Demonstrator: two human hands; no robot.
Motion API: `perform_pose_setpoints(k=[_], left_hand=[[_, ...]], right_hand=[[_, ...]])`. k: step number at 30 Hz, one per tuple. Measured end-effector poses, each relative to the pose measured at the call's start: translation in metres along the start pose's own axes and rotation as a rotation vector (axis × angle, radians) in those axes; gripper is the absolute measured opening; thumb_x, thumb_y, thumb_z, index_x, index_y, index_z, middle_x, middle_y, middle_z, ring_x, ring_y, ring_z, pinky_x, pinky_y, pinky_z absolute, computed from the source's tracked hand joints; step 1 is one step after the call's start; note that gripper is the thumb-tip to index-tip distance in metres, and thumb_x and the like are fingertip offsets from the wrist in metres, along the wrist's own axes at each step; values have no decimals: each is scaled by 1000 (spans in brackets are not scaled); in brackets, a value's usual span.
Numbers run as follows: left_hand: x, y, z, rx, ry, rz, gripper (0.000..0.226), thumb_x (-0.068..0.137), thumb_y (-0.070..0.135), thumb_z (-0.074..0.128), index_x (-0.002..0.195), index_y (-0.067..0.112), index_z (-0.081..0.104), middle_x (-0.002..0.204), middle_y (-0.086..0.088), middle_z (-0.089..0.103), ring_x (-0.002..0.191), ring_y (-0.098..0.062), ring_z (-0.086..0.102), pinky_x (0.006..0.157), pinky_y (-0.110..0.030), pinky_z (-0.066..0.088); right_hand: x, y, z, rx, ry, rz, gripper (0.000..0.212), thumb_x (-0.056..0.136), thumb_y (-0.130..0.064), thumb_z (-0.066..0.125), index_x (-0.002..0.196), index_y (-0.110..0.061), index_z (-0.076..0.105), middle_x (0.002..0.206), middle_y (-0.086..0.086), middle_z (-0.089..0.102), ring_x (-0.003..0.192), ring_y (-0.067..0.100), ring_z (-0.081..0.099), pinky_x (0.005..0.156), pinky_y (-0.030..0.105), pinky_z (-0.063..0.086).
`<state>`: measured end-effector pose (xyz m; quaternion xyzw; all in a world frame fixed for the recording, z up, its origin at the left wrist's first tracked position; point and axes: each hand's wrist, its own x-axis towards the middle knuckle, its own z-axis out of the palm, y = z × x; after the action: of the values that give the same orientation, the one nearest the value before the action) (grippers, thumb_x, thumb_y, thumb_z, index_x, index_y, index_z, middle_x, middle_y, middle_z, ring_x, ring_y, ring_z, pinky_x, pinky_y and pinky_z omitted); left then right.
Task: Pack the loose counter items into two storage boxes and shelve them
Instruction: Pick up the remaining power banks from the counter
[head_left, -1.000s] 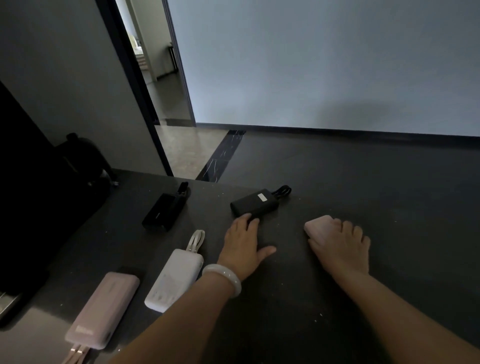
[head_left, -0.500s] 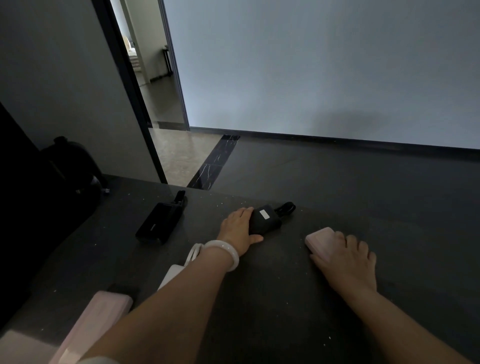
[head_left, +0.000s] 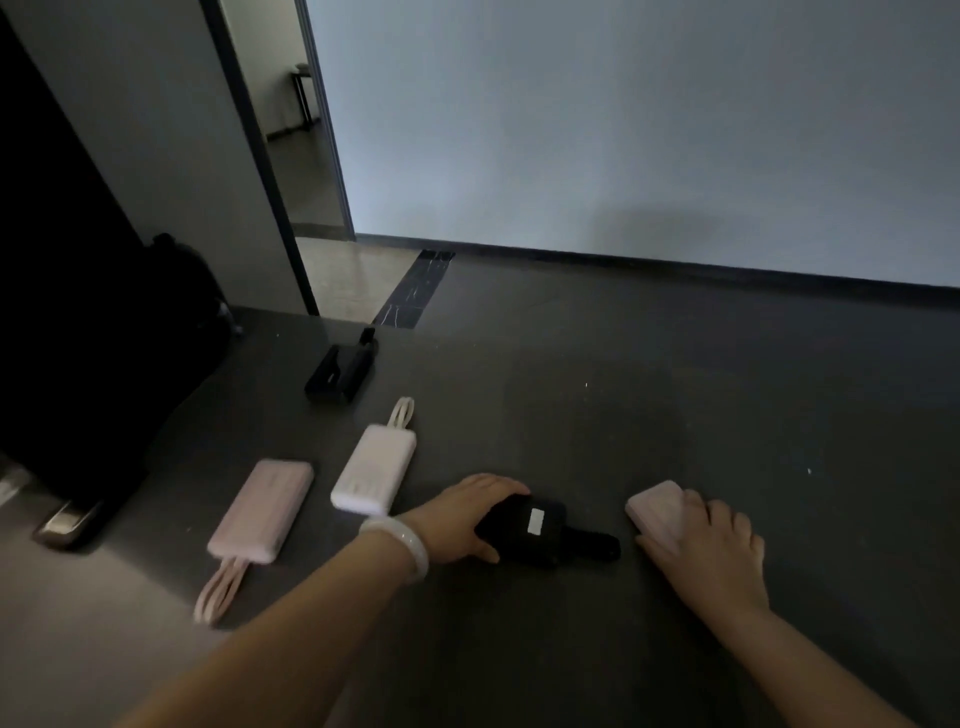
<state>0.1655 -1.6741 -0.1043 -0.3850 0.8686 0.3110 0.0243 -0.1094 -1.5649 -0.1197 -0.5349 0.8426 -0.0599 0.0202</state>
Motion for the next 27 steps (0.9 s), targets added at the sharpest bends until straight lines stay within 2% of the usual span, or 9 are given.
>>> perform_pose_setpoints(k=[4, 7, 9, 11, 15, 20, 23, 27], left_hand=[[-30, 20, 17, 181, -115, 90, 80, 83, 12, 72, 149, 36, 32, 159, 13, 21, 150, -16, 1, 119, -50, 3], [-44, 27, 28, 220, -43, 16, 83, 85, 12, 70, 149, 43, 28, 163, 14, 1, 150, -19, -11, 118, -54, 1], [-52, 33, 40, 125, 56, -93, 88, 84, 17, 72, 151, 42, 22, 163, 10, -5, 150, -20, -11, 120, -53, 3], [-62, 40, 54, -88, 165, -228, 97, 81, 26, 76, 154, 38, 13, 163, 6, -4, 150, -23, -5, 121, -52, 10], [-74, 56, 79, -583, 416, -445, 101, 80, 34, 77, 155, 26, 10, 161, 1, 11, 148, -21, 15, 120, -47, 22], [-62, 72, 90, -653, 563, -516, 96, 78, 36, 79, 153, 21, 20, 158, 1, 21, 146, -19, 20, 120, -42, 23], [-61, 64, 87, -623, 501, -444, 92, 79, 31, 79, 152, 23, 24, 156, 4, 23, 145, -18, 23, 120, -41, 24], [-68, 45, 67, -498, 222, -276, 86, 80, 32, 77, 149, 35, 27, 155, 9, 25, 143, -18, 28, 117, -45, 29]], right_hand=[[-48, 0, 2, 32, -61, -33, 87, 80, -72, 51, 145, -20, 24, 135, 5, 42, 121, 22, 43, 103, 39, 38], [-70, -5, 4, 64, -69, -54, 87, 80, -69, 53, 145, -21, 22, 135, 3, 40, 121, 21, 41, 104, 38, 36], [-80, -10, 3, 73, -53, -45, 86, 81, -68, 54, 145, -20, 23, 135, 3, 40, 122, 21, 40, 104, 37, 35], [-88, -17, 2, 61, -36, -33, 85, 81, -67, 54, 145, -19, 24, 136, 3, 40, 123, 21, 41, 104, 37, 35], [-100, -29, 4, 90, -29, -4, 85, 80, -66, 57, 144, -19, 25, 136, 4, 41, 123, 21, 42, 103, 36, 37], [-107, -34, 6, 109, -29, -17, 86, 79, -66, 58, 144, -20, 26, 136, 3, 41, 123, 20, 42, 103, 35, 39], [-105, -31, 6, 114, -40, -30, 88, 78, -67, 58, 145, -21, 25, 138, 3, 39, 125, 20, 40, 105, 35, 38], [-103, -31, 5, 123, -37, -40, 88, 78, -69, 56, 145, -20, 26, 137, 3, 40, 124, 20, 41, 104, 36, 38]])
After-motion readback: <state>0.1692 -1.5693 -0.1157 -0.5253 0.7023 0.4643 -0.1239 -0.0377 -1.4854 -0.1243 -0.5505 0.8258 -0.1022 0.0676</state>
